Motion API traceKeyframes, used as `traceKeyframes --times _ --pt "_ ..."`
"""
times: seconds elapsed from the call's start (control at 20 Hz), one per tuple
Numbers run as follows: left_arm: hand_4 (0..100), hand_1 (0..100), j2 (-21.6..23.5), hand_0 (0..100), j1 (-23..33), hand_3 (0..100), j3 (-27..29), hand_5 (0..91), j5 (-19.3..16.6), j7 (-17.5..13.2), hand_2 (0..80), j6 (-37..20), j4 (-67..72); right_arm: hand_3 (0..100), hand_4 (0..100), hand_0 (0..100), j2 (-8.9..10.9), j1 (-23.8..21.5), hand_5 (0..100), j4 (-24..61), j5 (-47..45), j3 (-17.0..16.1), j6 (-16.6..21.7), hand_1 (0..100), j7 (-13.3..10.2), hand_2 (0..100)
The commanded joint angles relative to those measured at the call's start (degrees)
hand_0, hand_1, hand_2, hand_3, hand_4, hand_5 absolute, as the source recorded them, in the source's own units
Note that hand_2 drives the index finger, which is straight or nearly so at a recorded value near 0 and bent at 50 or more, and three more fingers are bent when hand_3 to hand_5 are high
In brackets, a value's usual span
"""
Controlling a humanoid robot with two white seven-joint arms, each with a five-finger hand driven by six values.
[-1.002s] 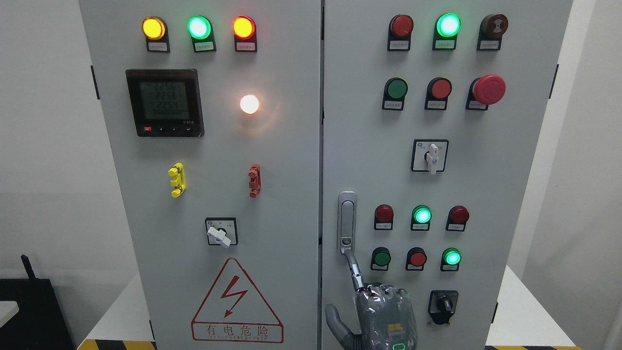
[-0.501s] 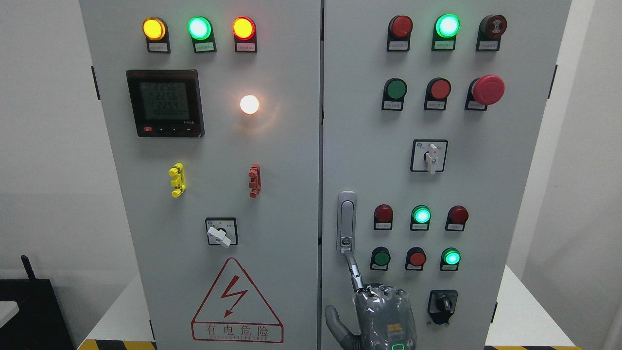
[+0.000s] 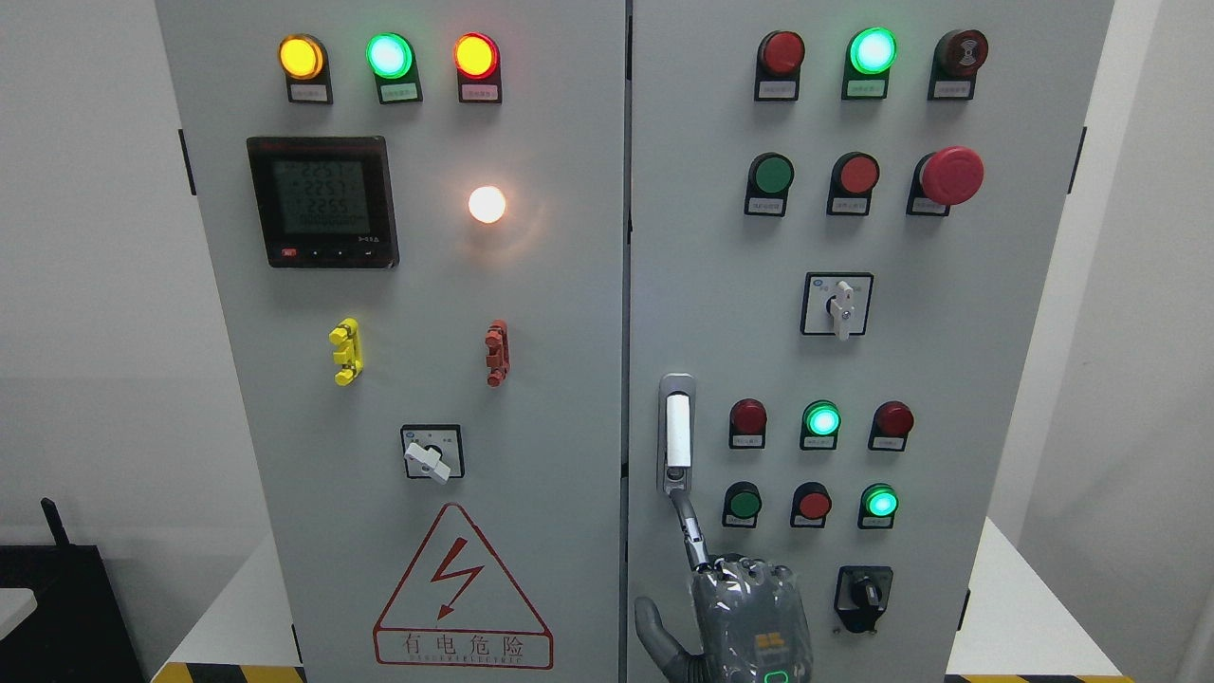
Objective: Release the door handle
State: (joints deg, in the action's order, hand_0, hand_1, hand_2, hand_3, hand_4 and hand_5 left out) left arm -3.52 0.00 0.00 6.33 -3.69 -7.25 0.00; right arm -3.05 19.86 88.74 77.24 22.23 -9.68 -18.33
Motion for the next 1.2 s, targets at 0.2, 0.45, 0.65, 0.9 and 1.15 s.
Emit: traceKeyframes --times 0.2,0.45,0.65,0.9,1.15 --pt "0 39 0.0 12 -1.76 0 -0.62 0.0 0.0 -0.27 0.0 0.05 -0.53 100 100 34 -0.02 0.18 100 0.46 -0.07 0.0 0.01 43 -0.66 5" --pt "0 39 0.0 12 -1.76 0 -0.62 0.0 0.0 -0.27 0.0 0.05 -0.44 100 100 33 -0.02 0.18 100 0.73 -0.07 0.0 0.1 43 -1.71 4" --pt "0 39 0.0 12 -1.76 0 -0.62 0.0 0.0 -0.27 0.0 0.05 -0.44 100 100 33 -0.02 0.18 100 0.9 0.01 0.09 0.18 43 -1.8 4" --pt "0 39 0.0 12 -1.76 0 -0.62 0.0 0.0 -0.27 0.0 0.05 -0.44 100 100 33 -0.02 0.01 100 1.34 0.02 0.18 0.36 43 -1.97 4" --pt "0 39 0.0 12 -1.76 0 -0.62 0.0 0.0 -0.27 0.0 0.05 -0.53 100 100 33 -0.02 0.01 100 1.34 0.02 0.09 1.5 43 -2.77 4"
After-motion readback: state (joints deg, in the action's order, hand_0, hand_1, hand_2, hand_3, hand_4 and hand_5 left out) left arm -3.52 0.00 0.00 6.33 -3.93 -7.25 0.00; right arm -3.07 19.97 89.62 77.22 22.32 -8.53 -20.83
